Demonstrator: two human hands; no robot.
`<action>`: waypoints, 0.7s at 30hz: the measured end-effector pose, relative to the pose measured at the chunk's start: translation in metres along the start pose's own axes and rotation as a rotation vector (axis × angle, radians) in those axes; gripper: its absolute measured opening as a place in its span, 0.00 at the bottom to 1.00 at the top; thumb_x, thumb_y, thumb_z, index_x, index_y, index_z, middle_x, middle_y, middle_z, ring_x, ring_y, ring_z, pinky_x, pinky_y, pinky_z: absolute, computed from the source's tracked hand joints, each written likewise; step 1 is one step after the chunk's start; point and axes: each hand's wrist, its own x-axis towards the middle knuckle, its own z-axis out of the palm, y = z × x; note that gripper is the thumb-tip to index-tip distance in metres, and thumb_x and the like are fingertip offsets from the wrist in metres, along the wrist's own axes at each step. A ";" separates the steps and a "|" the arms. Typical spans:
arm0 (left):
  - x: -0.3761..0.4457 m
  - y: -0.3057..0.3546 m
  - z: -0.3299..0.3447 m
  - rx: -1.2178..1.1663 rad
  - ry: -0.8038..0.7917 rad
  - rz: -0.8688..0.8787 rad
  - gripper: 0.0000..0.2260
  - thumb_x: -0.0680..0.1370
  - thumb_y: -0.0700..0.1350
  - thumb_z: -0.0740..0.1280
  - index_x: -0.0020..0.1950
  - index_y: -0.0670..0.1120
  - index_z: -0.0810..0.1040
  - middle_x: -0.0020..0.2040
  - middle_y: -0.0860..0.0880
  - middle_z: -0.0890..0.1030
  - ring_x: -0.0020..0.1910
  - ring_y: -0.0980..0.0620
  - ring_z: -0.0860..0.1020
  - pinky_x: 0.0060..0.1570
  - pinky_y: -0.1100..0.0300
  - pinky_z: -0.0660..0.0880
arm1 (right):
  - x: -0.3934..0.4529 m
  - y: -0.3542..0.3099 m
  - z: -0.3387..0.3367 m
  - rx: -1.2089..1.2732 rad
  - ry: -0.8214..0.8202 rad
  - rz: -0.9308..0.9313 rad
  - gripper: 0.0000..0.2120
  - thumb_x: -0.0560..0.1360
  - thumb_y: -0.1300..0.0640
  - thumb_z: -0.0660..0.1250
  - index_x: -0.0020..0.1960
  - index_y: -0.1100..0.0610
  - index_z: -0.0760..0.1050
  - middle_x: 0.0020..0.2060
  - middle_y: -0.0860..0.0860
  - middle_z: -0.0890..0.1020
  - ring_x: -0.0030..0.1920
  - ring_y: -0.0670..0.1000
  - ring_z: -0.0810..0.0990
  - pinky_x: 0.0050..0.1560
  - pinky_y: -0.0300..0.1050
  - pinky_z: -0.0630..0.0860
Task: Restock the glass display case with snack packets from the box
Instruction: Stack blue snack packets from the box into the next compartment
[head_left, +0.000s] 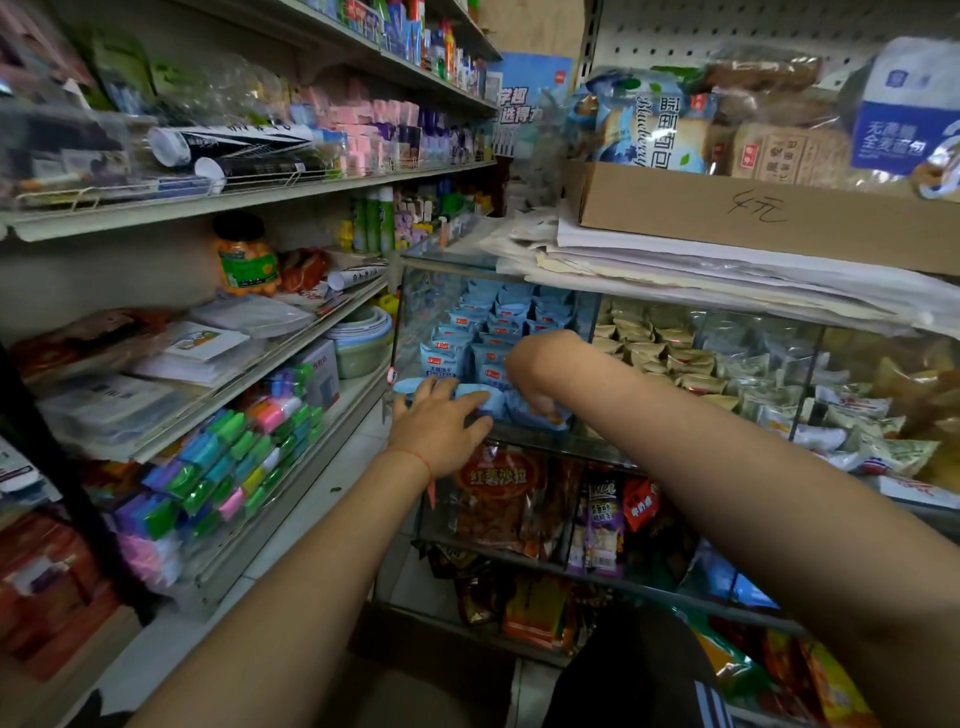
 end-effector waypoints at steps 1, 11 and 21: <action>0.000 0.000 0.000 0.019 0.004 -0.015 0.23 0.81 0.62 0.53 0.75 0.62 0.61 0.78 0.51 0.57 0.77 0.46 0.49 0.72 0.42 0.48 | 0.001 -0.003 0.001 -0.005 0.011 -0.004 0.25 0.76 0.60 0.69 0.71 0.58 0.68 0.62 0.53 0.73 0.62 0.57 0.73 0.51 0.50 0.71; -0.001 -0.008 -0.003 0.012 0.003 0.016 0.23 0.80 0.62 0.54 0.76 0.63 0.59 0.79 0.52 0.55 0.78 0.46 0.48 0.73 0.41 0.46 | 0.006 -0.004 0.005 0.130 0.029 -0.105 0.27 0.73 0.58 0.72 0.69 0.61 0.69 0.57 0.54 0.75 0.52 0.54 0.77 0.47 0.45 0.75; 0.000 0.012 0.011 0.053 0.045 0.107 0.22 0.80 0.61 0.54 0.74 0.66 0.58 0.78 0.49 0.57 0.77 0.44 0.47 0.72 0.37 0.44 | 0.024 -0.002 0.037 0.360 0.299 -0.030 0.10 0.78 0.66 0.62 0.57 0.61 0.76 0.48 0.56 0.78 0.51 0.56 0.79 0.44 0.47 0.75</action>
